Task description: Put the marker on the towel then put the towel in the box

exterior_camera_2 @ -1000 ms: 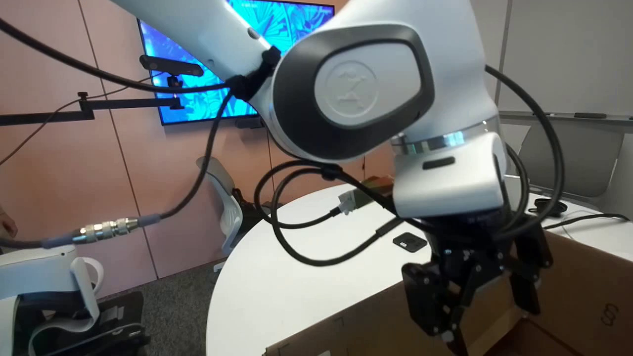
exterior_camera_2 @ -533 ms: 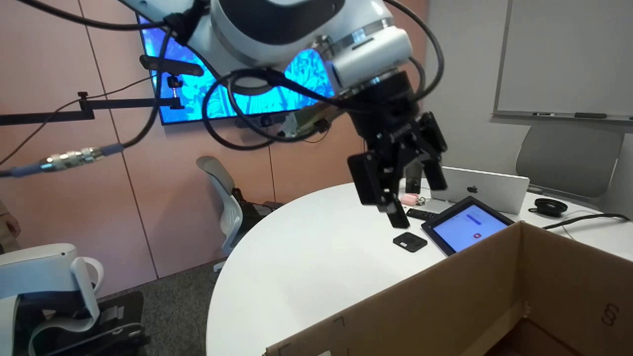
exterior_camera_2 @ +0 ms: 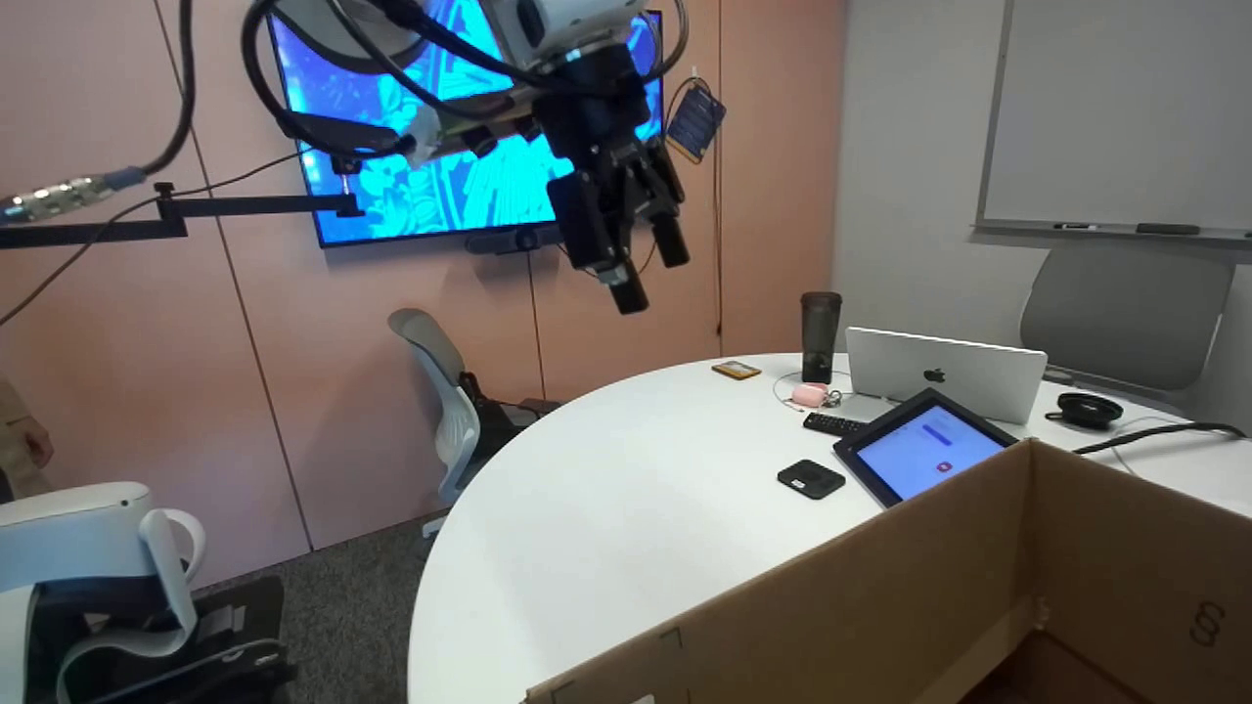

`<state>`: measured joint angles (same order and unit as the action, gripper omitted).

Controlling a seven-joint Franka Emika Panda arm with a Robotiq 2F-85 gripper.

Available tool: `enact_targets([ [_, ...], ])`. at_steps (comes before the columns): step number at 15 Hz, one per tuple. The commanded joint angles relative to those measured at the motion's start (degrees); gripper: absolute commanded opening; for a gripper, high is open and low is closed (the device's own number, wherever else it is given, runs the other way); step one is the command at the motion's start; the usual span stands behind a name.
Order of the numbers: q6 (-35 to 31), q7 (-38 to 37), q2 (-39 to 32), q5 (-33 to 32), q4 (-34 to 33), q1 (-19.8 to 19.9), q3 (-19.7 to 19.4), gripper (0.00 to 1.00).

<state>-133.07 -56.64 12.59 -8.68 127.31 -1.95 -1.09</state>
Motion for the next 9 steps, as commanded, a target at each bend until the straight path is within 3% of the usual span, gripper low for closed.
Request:
enact_targets([
  [1,7.4,13.2,5.8,8.0,1.4,-0.8,1.2,1.0],
  [9,33.7,30.3,7.9,15.7,-5.2,-0.6,3.6,1.0],
])
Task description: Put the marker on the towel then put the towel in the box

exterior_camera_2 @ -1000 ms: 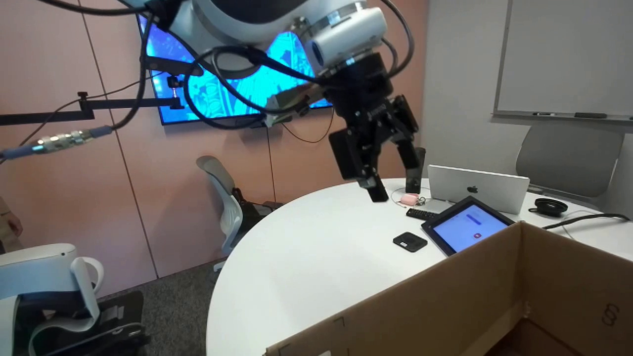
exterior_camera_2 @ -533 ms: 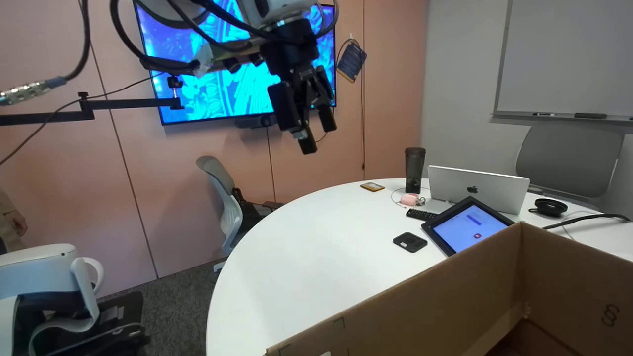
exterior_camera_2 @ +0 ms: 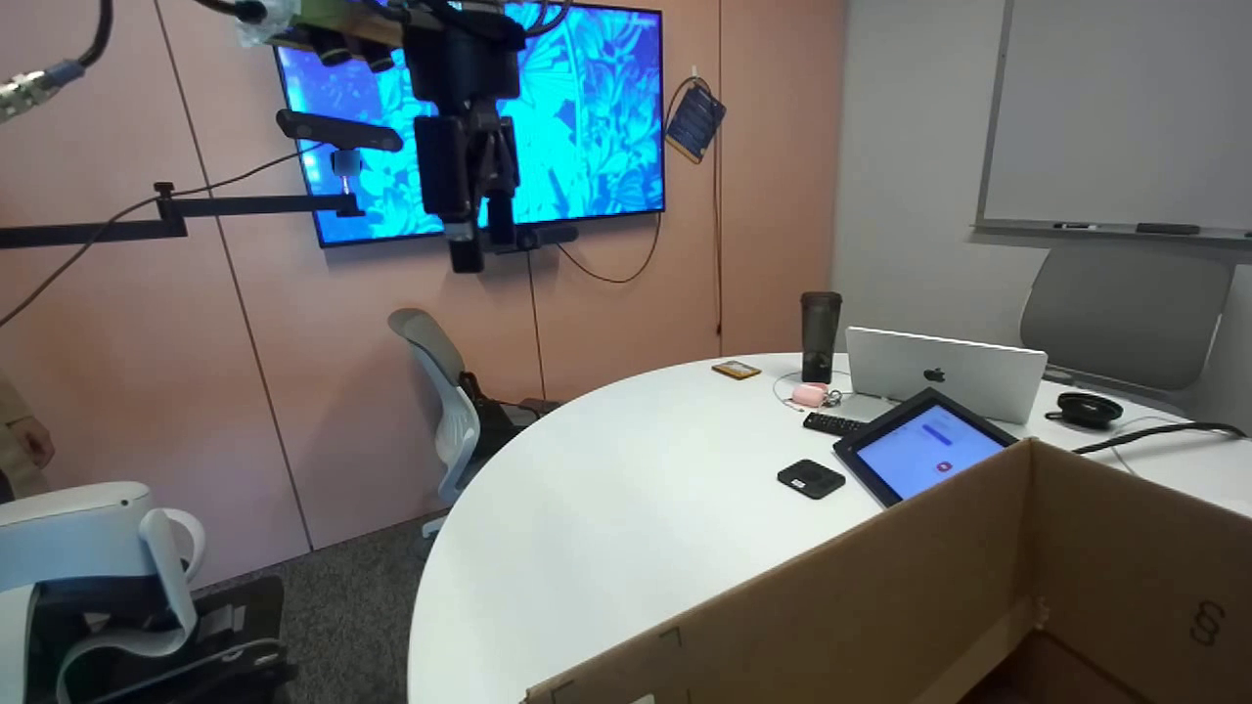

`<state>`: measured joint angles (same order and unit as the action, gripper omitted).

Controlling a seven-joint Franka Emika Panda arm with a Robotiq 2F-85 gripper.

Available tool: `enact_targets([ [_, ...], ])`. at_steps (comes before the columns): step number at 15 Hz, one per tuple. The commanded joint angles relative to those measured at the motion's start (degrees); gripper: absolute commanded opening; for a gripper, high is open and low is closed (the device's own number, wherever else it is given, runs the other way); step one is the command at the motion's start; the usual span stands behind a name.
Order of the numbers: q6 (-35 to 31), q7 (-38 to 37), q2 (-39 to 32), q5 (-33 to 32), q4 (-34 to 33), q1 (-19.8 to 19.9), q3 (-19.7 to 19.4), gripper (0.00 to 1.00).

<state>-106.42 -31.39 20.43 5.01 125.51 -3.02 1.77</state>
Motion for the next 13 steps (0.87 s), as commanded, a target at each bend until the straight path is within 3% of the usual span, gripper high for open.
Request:
enact_targets([
  [1,9.1,6.3,0.0,2.2,-4.3,0.6,0.9,1.0],
  [7,15.0,11.4,-0.5,1.6,-7.3,0.8,1.3,1.0],
  [13,13.4,10.3,-0.2,1.1,-5.1,1.3,1.6,1.0],
])
